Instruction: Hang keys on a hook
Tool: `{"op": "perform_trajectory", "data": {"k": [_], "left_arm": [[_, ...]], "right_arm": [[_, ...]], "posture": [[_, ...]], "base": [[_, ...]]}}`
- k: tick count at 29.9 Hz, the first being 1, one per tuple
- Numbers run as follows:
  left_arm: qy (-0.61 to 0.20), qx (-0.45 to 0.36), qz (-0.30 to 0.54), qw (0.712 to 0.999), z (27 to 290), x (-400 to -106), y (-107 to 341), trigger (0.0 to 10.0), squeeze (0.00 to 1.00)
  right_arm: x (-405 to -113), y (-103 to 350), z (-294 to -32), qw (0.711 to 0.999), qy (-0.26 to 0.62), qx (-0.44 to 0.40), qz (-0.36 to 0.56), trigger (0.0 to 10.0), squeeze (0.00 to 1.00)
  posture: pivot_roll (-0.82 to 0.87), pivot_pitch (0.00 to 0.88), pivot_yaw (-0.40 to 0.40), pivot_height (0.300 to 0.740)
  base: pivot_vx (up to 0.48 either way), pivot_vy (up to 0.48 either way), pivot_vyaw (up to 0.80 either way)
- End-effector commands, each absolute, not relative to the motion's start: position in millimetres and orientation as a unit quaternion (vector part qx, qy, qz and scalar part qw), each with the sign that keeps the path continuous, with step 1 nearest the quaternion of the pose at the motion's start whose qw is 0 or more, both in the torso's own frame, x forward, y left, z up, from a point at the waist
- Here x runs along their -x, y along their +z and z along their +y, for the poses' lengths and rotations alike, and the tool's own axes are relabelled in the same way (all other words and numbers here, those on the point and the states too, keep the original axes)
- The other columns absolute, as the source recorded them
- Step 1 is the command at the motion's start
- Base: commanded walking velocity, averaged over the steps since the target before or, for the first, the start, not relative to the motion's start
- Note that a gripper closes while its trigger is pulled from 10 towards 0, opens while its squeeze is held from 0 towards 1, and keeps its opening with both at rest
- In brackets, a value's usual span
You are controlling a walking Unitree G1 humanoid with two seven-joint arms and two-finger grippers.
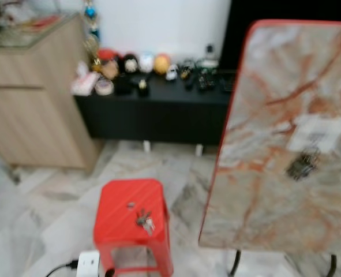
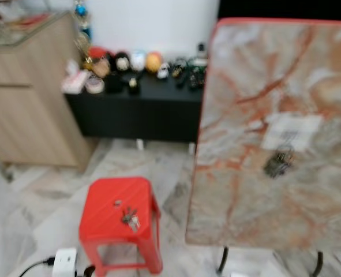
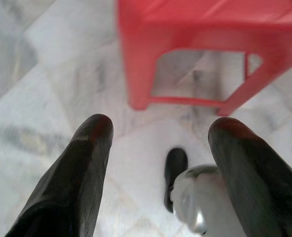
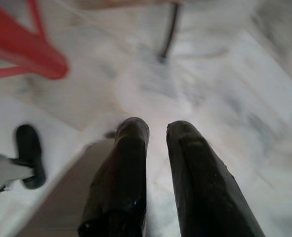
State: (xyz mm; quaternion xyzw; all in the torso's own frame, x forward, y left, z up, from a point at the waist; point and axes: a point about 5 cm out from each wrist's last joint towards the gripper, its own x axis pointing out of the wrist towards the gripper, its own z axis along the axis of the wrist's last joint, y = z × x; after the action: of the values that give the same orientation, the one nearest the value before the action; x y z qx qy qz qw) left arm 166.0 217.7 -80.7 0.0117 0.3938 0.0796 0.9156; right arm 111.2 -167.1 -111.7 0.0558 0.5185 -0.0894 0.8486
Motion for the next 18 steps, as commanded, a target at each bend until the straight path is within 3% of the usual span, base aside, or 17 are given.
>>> {"op": "perform_trajectory", "data": {"k": [1,4,10,17,18], "left_arm": [[0.077,-0.022,0.412,0.908,218.0,-160.2,-84.1,10.0,0.0],[0.078,-0.02,0.414,0.907,218.3,-159.6,-84.4,10.0,0.0],[0.076,-0.017,0.416,0.906,217.6,-158.5,-85.1,10.0,0.0],[0.076,-0.015,0.421,0.904,214.2,-155.9,-87.0,10.0,0.0],[0.076,-0.013,0.422,0.903,213.5,-155.4,-87.4,10.0,0.0]], "right_arm": [[-98.0,-116.1,-148.7,0.837,-0.071,-0.084,0.536,10.0,0.0],[-94.1,-116.9,-141.1,0.836,-0.063,-0.077,0.54,10.0,0.0],[-98.5,-115.8,-150.7,0.839,-0.08,-0.078,0.533,10.0,0.0],[-108.4,-110.6,-158.5,0.864,-0.105,-0.043,0.491,10.0,0.0],[-112.0,-107.5,-166.4,0.872,-0.14,-0.031,0.468,10.0,0.0]], "posture": [[0.03,0.0,-0.011,0.74],[0.03,0.0,-0.011,0.74],[0.03,0.0,-0.011,0.74],[0.03,0.0,-0.013,0.74],[0.03,0.0,-0.012,0.74]], "base": [[0.0,0.0,0.0],[0.0,0.245,0.0],[0.0,0.258,0.0],[0.0,0.268,0.0],[0.0,0.266,0.0]]}}
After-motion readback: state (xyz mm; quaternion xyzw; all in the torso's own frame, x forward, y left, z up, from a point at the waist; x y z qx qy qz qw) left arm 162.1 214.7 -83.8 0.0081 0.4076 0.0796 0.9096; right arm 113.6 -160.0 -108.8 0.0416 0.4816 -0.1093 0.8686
